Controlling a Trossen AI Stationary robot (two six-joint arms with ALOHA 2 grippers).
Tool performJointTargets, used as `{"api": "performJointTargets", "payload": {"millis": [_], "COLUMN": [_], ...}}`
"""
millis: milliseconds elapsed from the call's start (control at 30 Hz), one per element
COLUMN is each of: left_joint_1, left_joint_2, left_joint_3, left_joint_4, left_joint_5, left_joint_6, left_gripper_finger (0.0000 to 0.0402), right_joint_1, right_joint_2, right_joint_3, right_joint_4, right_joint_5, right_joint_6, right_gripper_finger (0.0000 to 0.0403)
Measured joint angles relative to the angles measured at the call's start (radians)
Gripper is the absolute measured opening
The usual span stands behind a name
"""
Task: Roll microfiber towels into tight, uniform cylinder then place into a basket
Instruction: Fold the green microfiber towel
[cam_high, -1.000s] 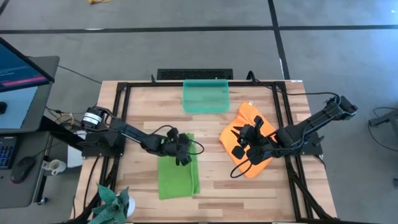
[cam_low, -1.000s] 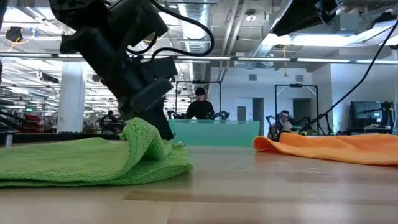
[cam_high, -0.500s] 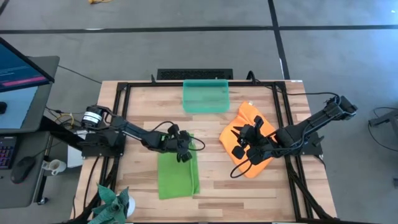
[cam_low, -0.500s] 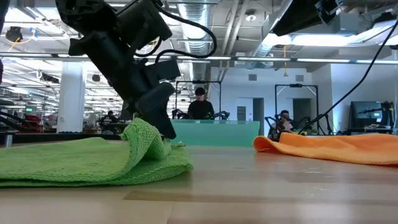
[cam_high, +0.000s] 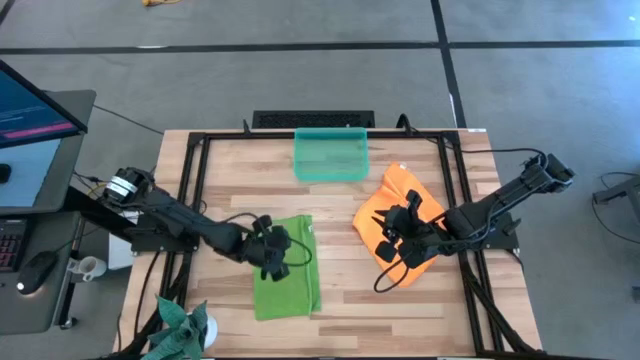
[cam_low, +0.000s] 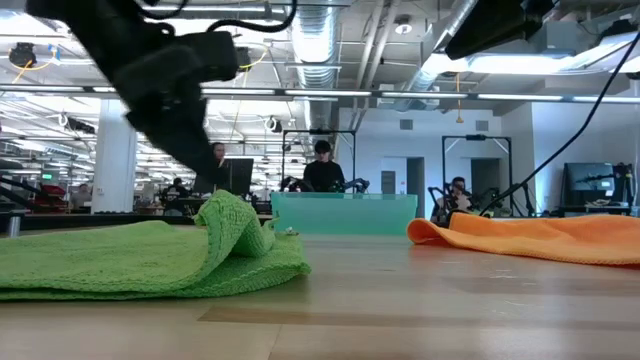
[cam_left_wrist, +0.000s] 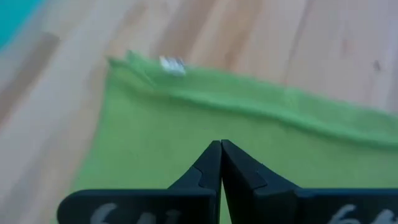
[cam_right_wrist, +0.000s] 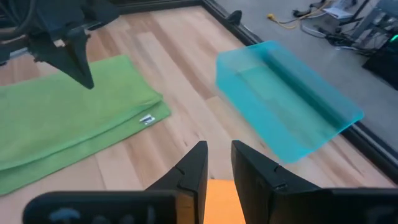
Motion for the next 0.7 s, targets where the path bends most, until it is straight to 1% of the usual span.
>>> {"api": "performJointTargets", "payload": {"millis": [100, 200, 300, 367, 467, 567, 700], "left_joint_1": [-0.033, -0.048, -0.034, -0.013, 0.017, 0.04, 0.058], "left_joint_2": [0.043, 0.096, 0.153, 0.178, 0.207, 0.209, 0.211], "left_joint_3": [-0.001, 0.0, -0.001, 0.003, 0.005, 0.004, 0.003], "left_joint_4": [0.007, 0.053, 0.1, 0.142, 0.181, 0.203, 0.229], "left_joint_5": [0.047, 0.106, 0.192, 0.232, 0.256, 0.268, 0.267], "left_joint_6": [-0.036, -0.038, 0.009, 0.025, 0.026, 0.03, 0.088], "left_gripper_finger": [0.0, 0.0, 0.0, 0.0, 0.0, 0.0, 0.0], "right_joint_1": [0.01, 0.012, 0.008, 0.006, 0.003, 0.003, 0.003], "right_joint_2": [0.0, 0.0, 0.0, 0.0, 0.0, 0.0, 0.0], "right_joint_3": [0.0, 0.0, 0.0, 0.0, 0.0, 0.0, 0.0], "right_joint_4": [0.005, 0.011, 0.012, 0.012, 0.012, 0.011, 0.011], "right_joint_5": [-0.001, -0.002, -0.001, -0.001, -0.001, -0.001, -0.001], "right_joint_6": [0.0, 0.0, 0.0, 0.0, 0.0, 0.0, 0.0], "right_gripper_finger": [0.0095, 0.0095, 0.0095, 0.0095, 0.0095, 0.0095, 0.0095]}}
